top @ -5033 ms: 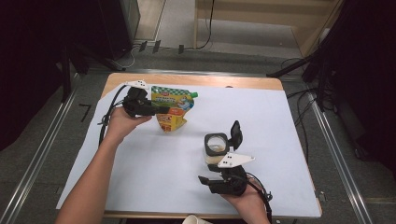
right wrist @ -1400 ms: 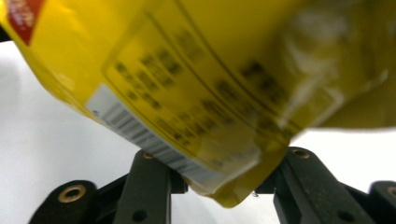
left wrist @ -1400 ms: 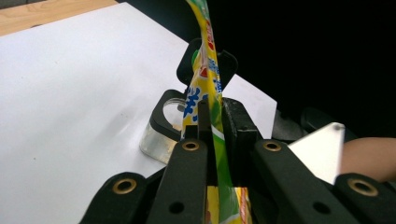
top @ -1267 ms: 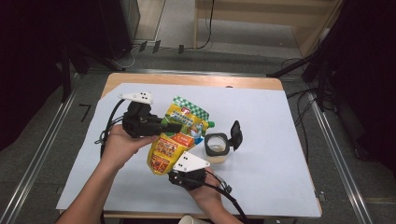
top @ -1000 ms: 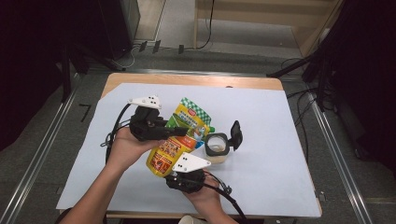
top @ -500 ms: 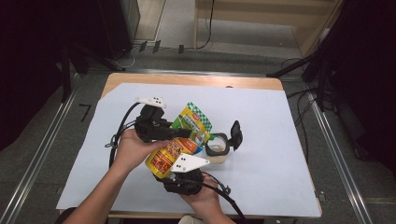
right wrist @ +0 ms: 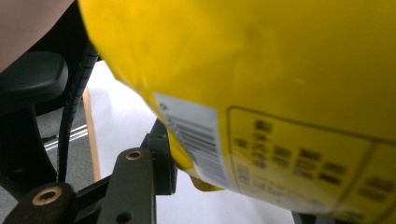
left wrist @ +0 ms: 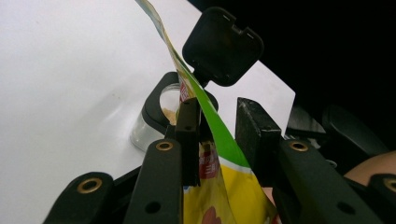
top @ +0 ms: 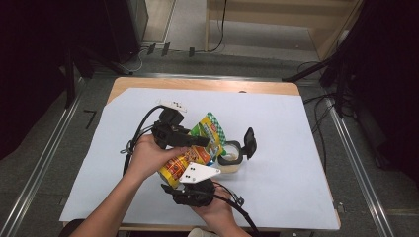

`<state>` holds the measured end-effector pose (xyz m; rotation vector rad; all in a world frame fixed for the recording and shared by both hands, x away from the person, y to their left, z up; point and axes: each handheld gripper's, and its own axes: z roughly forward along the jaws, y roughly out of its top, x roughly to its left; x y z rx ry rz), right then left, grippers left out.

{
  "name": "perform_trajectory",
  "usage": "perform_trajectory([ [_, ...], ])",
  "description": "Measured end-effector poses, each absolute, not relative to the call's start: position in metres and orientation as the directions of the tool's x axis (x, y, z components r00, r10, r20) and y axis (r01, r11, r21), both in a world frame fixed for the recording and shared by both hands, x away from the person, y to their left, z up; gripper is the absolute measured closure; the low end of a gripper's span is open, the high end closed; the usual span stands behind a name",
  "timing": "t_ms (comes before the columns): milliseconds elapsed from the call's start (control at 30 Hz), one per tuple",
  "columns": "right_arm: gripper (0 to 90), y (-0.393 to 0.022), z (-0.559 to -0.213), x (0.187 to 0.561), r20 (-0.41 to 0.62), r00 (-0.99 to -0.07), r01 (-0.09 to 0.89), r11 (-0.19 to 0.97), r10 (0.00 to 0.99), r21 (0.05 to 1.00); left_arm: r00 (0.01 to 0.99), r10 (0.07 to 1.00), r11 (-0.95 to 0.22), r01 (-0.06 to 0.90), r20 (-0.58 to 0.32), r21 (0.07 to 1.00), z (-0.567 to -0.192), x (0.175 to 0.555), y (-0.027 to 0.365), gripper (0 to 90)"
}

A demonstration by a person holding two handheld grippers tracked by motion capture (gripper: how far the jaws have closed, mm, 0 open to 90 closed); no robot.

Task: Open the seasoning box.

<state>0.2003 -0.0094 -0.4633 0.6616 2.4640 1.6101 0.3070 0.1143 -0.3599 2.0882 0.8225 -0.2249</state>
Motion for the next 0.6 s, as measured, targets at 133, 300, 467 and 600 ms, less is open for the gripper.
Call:
perform_trajectory([
  [133, 56.2, -0.011, -0.462, 0.202, 0.127, -0.896, 0.288, 0.339, 0.425, 0.895, 0.763, 0.484, -0.438, 0.635, -0.429, 0.636, -0.358, 0.311, 0.106, 71.4],
  [300, 52.5, -0.013, -0.461, 0.204, 0.094, -0.894, 0.271, 0.362, 0.438, 0.892, 0.753, 0.496, -0.441, 0.647, -0.432, 0.622, -0.357, 0.316, 0.101, 71.3],
  [467, 57.7, -0.014, -0.461, 0.207, 0.091, -0.891, 0.273, 0.365, 0.444, 0.89, 0.749, 0.491, -0.443, 0.655, -0.445, 0.612, -0.359, 0.32, 0.1, 71.1],
  [600, 60.3, -0.016, -0.46, 0.209, 0.121, -0.886, 0.298, 0.35, 0.448, 0.888, 0.751, 0.485, -0.447, 0.654, -0.448, 0.611, -0.359, 0.322, 0.097, 68.3],
])
